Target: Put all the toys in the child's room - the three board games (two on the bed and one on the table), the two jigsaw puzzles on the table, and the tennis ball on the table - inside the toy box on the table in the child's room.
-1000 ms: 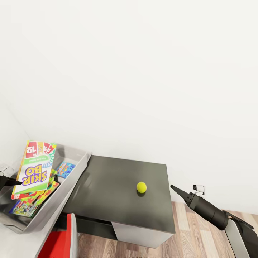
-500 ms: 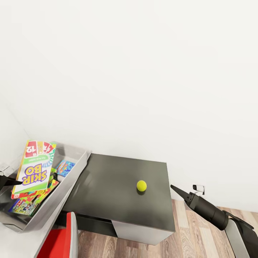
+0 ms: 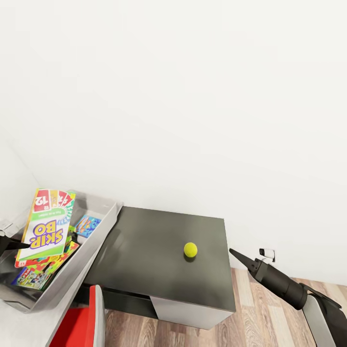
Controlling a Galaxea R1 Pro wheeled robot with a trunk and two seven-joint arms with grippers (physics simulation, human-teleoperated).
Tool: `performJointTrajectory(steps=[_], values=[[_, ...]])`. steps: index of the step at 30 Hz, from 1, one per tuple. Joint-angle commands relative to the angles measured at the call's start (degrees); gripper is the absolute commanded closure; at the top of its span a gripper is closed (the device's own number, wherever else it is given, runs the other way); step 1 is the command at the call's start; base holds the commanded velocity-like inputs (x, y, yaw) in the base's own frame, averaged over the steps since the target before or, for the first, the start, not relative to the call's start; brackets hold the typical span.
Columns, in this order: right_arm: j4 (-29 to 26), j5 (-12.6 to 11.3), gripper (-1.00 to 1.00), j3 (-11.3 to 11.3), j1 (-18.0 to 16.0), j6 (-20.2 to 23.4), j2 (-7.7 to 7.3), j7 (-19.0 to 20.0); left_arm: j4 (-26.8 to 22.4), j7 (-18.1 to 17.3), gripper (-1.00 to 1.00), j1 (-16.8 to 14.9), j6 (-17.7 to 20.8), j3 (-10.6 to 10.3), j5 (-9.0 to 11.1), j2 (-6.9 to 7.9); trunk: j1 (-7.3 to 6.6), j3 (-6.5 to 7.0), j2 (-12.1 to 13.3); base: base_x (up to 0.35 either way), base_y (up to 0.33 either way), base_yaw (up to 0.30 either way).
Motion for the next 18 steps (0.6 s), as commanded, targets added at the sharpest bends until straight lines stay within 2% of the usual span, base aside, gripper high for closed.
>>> performJointTrajectory(steps=[1, 9, 10, 18], values=[[0.0, -0.2, -1.0, 0.0, 0.0, 0.4, -0.01, 0.0, 0.0, -0.5, 1.0, 0.0, 0.7, 0.1, -0.8, -0.03, 0.04, -0.11, -0.1, 0.0, 0.0, 0.0], [0.0, -0.2, -1.0, 0.0, -0.1, 0.4, -0.01, 0.0, 0.0, -0.5, 1.0, 0.0, 0.7, 0.1, -0.8, -0.03, 0.04, -0.11, -0.1, 0.0, 0.0, 0.0], [0.0, -0.2, -1.0, 0.0, -0.1, 0.4, -0.01, 0.0, 0.0, -0.5, -1.0, 0.0, 0.7, 0.1, -0.8, -0.03, 0.04, -0.11, -0.1, 0.0, 0.0, 0.0], [0.0, -0.2, -1.0, 0.0, -0.1, 0.3, 0.0, 0.0, 0.0, -0.5, -1.0, 0.0, 0.7, 0.1, -0.8, -0.11, 0.04, -0.11, -0.1, 0.0, 0.0, 0.0]])
